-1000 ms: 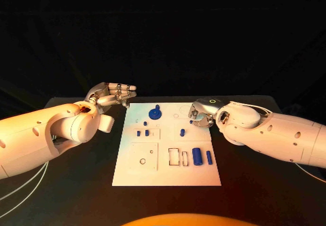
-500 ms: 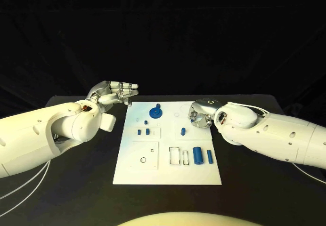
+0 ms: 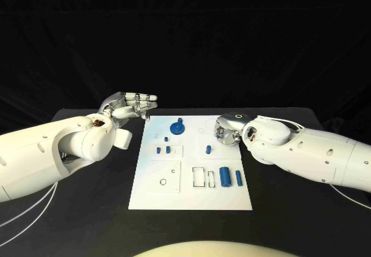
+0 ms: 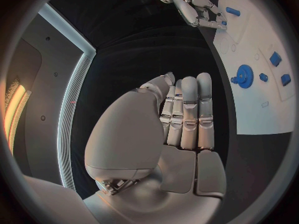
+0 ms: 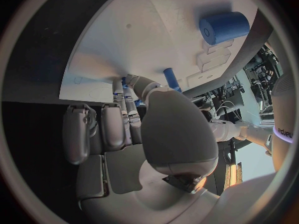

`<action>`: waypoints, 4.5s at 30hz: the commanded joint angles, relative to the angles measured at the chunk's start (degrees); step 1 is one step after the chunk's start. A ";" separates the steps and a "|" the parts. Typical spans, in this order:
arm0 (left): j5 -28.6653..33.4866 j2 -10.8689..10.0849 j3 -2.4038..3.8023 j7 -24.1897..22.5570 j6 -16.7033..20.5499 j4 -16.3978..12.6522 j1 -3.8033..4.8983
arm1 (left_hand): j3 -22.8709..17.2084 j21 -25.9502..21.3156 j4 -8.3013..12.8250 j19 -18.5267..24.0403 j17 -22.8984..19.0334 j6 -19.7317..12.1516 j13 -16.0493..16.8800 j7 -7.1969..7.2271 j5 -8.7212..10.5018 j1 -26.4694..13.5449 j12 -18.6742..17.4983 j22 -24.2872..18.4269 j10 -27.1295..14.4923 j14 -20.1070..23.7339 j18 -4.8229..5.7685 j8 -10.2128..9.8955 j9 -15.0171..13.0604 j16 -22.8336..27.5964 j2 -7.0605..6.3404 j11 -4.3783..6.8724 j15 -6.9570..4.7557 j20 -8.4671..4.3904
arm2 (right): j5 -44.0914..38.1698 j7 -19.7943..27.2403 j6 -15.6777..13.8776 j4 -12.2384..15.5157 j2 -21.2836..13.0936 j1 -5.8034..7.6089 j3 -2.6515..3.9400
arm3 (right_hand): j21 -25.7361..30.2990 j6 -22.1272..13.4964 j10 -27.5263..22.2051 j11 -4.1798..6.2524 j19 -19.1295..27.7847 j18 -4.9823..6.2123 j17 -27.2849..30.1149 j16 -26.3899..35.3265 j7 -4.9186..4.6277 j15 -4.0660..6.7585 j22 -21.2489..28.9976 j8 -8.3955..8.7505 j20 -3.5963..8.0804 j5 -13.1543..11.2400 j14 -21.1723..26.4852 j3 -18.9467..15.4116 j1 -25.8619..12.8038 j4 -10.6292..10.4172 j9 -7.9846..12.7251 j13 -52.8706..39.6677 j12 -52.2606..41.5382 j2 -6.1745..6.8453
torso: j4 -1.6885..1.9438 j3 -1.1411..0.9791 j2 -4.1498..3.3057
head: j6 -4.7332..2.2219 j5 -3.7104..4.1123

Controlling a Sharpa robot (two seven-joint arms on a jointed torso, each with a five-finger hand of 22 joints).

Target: Assemble the parts on the task board

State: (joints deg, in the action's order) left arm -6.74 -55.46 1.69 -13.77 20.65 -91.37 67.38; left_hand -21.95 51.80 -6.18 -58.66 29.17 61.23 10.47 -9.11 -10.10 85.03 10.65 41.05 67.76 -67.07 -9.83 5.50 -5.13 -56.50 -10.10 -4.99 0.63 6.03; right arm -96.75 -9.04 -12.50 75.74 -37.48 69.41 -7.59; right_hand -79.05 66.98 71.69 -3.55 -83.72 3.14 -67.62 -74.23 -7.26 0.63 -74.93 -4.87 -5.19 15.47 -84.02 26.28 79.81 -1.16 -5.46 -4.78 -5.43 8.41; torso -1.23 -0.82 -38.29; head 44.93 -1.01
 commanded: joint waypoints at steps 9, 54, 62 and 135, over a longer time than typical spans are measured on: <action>0.51 0.09 0.05 0.13 -0.11 -0.15 0.08 | 0.14 -0.45 0.56 -0.15 -0.16 -0.21 0.13 -0.38 0.22 0.43 0.49 -0.18 -0.61 0.17 -0.77 -0.02 0.15 0.33 0.37 -0.17 0.15 -0.04 | -2.56 -1.96 4.05 -0.54 0.74 -0.47 -0.37 | -1.00 0.64 0.73 0.16 -0.74 -0.64 -0.49 -0.73 -0.09 0.51 -7.99 -0.41 0.27 -1.15 -2.40 1.15 0.39 0.70 -0.23 -0.38 -0.12 -1.42 | -0.11 0.01 0.04 | -0.05 0.05; 1.23 1.31 -0.18 0.92 -1.12 -0.36 0.04 | 0.41 -0.81 0.54 -0.25 -0.36 -0.74 0.22 -0.72 0.24 0.23 0.74 -0.43 -1.35 0.31 -0.73 -0.20 0.31 0.60 0.50 -0.49 0.41 0.12 | 0.59 1.32 -8.58 17.79 0.11 -1.85 0.65 | -4.00 0.76 0.82 0.07 -2.23 -1.34 -1.04 -1.53 -0.17 0.41 -10.28 -0.24 0.19 -1.58 -2.41 2.08 -0.55 1.41 -0.49 -0.54 0.46 -1.20 | 0.26 0.18 -0.06 | 0.00 -4.72; 1.71 1.60 -0.20 0.95 -1.07 -0.66 0.04 | 0.45 -0.85 0.50 -0.26 -0.38 -0.75 0.24 -0.74 0.25 0.16 0.78 -0.45 -1.39 0.31 -0.72 -0.19 0.32 0.62 0.52 -0.51 0.43 0.14 | 0.67 2.25 -7.65 16.21 3.64 -4.97 0.31 | -4.17 0.70 0.79 0.05 -2.31 -1.38 -0.98 -1.53 -0.20 0.40 -10.42 -0.19 0.18 -1.38 -2.39 2.16 -0.61 1.47 -0.50 -0.55 0.53 -1.25 | 0.08 0.15 -0.08 | 0.76 -6.73; 1.88 1.33 -0.29 1.64 -2.84 -0.30 0.06 | 0.73 -1.11 0.42 -0.27 -0.48 -0.93 0.33 -0.74 0.26 -0.05 1.03 -0.63 -1.72 0.39 -0.73 -0.20 0.37 0.73 0.51 -0.55 0.50 0.24 | 0.52 -1.41 -7.34 17.53 -3.23 -3.24 1.01 | 2.82 -5.99 -9.63 -2.25 1.96 0.38 3.26 0.63 -1.61 -1.63 -6.40 0.88 -1.89 -0.58 -1.00 -3.97 -4.76 0.39 1.02 0.45 -0.45 1.93 | -0.13 0.16 0.08 | 0.50 -5.81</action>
State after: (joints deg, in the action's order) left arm -5.15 -54.17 1.39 -11.71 19.67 -91.53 67.38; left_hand -21.51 51.03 -5.74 -58.66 28.78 60.60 10.74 -9.71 -10.10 85.25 11.34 40.48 66.34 -66.86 -9.82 5.49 -4.80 -56.08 -9.88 -5.60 0.84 6.03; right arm -97.65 -9.67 -21.20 93.07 -40.57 66.06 -6.57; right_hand -76.17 60.93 61.93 -6.12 -81.95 2.59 -64.43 -73.79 -9.11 -1.03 -74.91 -3.73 -7.35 14.75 -84.02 22.34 75.01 -0.80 -4.38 -4.26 -5.79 10.50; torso -1.31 -0.73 -38.25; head 45.59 -7.32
